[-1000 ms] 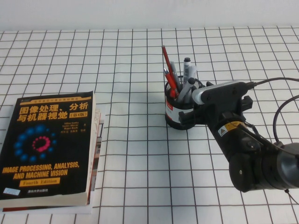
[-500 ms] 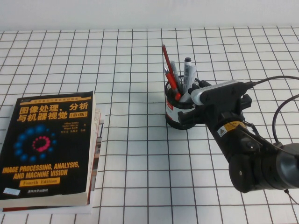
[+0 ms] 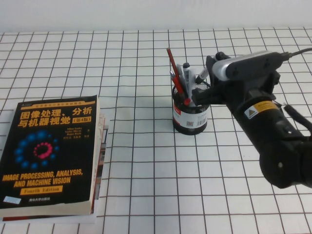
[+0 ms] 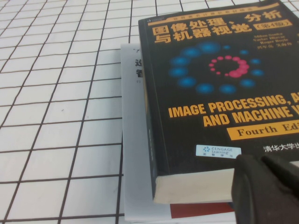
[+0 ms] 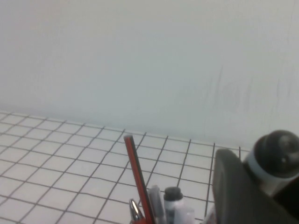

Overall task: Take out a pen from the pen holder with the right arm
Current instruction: 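Take a marker out of the pen holder and lay it on the table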

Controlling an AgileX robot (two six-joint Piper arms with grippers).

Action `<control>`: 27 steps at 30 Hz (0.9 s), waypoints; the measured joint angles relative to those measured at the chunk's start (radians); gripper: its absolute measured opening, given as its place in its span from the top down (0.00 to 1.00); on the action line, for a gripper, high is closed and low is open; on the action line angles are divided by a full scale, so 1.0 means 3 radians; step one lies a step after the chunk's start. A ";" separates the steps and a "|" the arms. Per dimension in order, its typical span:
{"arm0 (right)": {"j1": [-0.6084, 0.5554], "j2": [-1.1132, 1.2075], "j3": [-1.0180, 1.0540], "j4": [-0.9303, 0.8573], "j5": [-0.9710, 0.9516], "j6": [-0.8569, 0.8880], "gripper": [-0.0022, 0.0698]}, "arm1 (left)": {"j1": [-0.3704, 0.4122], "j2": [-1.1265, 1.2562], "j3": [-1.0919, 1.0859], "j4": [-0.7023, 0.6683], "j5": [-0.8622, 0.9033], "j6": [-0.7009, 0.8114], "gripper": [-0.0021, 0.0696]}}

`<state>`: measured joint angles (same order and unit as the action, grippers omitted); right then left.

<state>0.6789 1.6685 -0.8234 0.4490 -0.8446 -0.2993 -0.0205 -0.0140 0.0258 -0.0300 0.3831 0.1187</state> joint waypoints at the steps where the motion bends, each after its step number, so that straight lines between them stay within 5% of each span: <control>1: 0.0000 -0.0084 0.0000 0.0017 0.0067 -0.0016 0.78 | 0.0000 0.0000 0.0000 0.0000 0.0000 0.0000 0.98; 7: 0.0000 -0.0779 -0.0013 0.0106 0.0882 -0.0139 0.78 | 0.0000 0.0000 0.0000 0.0000 0.0000 0.0000 0.98; 14: 0.0000 -0.1301 -0.0683 0.0186 0.3095 -0.0190 0.78 | 0.0000 0.0000 0.0000 0.0000 0.0000 0.0000 0.98; 21: 0.0000 -0.0876 -0.1454 0.0160 0.4815 0.0593 0.78 | 0.0000 0.0000 0.0000 0.0000 0.0000 0.0000 0.98; 27: 0.0152 -0.0147 -0.1931 0.0124 0.5275 0.0864 0.78 | 0.0000 0.0000 0.0000 0.0000 0.0000 0.0000 0.98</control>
<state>0.7245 1.6244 -1.4027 0.4862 0.7380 -0.0402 -0.0205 -0.0140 0.0258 -0.0300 0.3831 0.1187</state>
